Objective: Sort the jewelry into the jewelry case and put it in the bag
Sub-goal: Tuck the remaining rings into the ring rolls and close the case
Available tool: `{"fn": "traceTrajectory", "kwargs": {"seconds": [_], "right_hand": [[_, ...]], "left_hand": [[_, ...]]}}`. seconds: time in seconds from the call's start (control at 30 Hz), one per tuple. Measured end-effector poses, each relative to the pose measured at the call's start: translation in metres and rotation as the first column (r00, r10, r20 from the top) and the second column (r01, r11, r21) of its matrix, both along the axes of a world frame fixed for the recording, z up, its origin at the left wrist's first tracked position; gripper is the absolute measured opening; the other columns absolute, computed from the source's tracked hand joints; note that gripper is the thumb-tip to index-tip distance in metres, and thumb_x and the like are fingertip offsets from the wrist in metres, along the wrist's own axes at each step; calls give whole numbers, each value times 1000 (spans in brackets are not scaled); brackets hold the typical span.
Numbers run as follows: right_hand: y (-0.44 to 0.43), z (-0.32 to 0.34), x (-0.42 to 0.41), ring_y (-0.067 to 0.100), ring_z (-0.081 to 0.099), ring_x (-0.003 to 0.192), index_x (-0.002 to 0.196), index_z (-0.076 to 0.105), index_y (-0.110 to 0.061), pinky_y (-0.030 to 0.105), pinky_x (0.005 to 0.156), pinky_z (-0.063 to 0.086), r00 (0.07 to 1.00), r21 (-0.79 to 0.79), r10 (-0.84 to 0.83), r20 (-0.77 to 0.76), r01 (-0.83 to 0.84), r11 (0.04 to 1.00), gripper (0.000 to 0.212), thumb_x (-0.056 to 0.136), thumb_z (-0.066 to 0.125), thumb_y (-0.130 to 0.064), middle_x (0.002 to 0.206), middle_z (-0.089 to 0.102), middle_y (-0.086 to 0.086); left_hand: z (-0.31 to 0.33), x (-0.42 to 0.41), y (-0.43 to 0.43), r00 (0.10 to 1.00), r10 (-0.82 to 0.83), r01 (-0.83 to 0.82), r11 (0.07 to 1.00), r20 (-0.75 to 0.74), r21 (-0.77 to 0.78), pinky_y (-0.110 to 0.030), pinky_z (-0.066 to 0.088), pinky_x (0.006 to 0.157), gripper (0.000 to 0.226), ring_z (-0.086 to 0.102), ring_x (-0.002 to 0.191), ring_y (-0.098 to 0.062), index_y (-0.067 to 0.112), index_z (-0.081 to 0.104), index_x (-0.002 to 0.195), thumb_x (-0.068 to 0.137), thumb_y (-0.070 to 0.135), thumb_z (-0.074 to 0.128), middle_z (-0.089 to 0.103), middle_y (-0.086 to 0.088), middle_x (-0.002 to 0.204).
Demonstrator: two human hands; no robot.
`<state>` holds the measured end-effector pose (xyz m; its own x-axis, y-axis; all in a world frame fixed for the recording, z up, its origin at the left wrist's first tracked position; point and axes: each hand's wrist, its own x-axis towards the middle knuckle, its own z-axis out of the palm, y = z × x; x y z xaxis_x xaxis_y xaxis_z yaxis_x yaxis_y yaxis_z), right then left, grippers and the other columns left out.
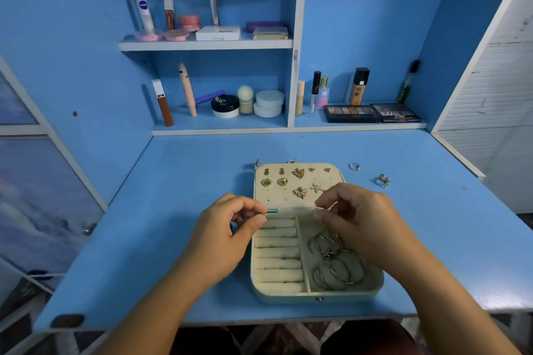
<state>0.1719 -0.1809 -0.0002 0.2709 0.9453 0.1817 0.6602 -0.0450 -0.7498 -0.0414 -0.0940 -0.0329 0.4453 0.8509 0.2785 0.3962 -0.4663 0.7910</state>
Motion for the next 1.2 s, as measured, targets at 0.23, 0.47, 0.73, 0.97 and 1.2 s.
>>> {"fn": "traceTrajectory", "kwargs": {"seconds": [0.23, 0.47, 0.73, 0.97, 1.2], "right_hand": [[-3, -10, -3, 1, 53, 57, 78, 66, -32, 9, 56, 43, 998, 12, -5, -59, 6, 1000, 13, 79, 76, -23, 65, 62, -9], [-3, -17, -2, 5, 58, 61, 78, 66, -32, 8, 57, 43, 997, 67, -12, -79, 17, 998, 14, 77, 77, -24, 67, 65, -9], [-4, -22, -2, 5, 60, 65, 79, 66, -31, 11, 60, 46, 997, 115, 2, -74, 7, 993, 14, 77, 77, -23, 68, 65, -12], [-3, -23, -3, 6, 60, 66, 80, 67, -27, 11, 60, 46, 999, 135, 7, -50, -1, 991, 12, 77, 78, -21, 68, 64, -11], [-4, -23, -3, 6, 58, 65, 80, 68, -27, 11, 59, 46, 999, 133, 7, -51, -1, 991, 13, 76, 78, -20, 68, 64, -10]], "left_hand": [[3, 5, -4, 997, 4, 8, 987, -75, 161, -9, 44, 71, 12, 59, 81, -7, 30, 67, 87, 85, 19, 71, 60, 15, 82], [4, 2, -1, 989, -6, 44, 965, -146, 259, -17, 45, 64, 5, 58, 78, -6, 33, 74, 86, 82, 35, 73, 60, 18, 82], [7, -8, -2, 985, -109, 136, 966, -131, 222, -18, 48, 56, 15, 64, 78, -6, 26, 78, 92, 83, 14, 74, 65, 16, 86], [21, -2, 7, 966, -126, 136, 990, -227, 31, -15, 47, 62, 14, 62, 75, -6, 36, 75, 78, 80, 22, 78, 64, 14, 85], [32, 8, 7, 903, -84, 124, 990, -421, 69, -29, 53, 73, 8, 60, 74, -5, 29, 74, 79, 83, 22, 73, 59, 13, 87]]}}
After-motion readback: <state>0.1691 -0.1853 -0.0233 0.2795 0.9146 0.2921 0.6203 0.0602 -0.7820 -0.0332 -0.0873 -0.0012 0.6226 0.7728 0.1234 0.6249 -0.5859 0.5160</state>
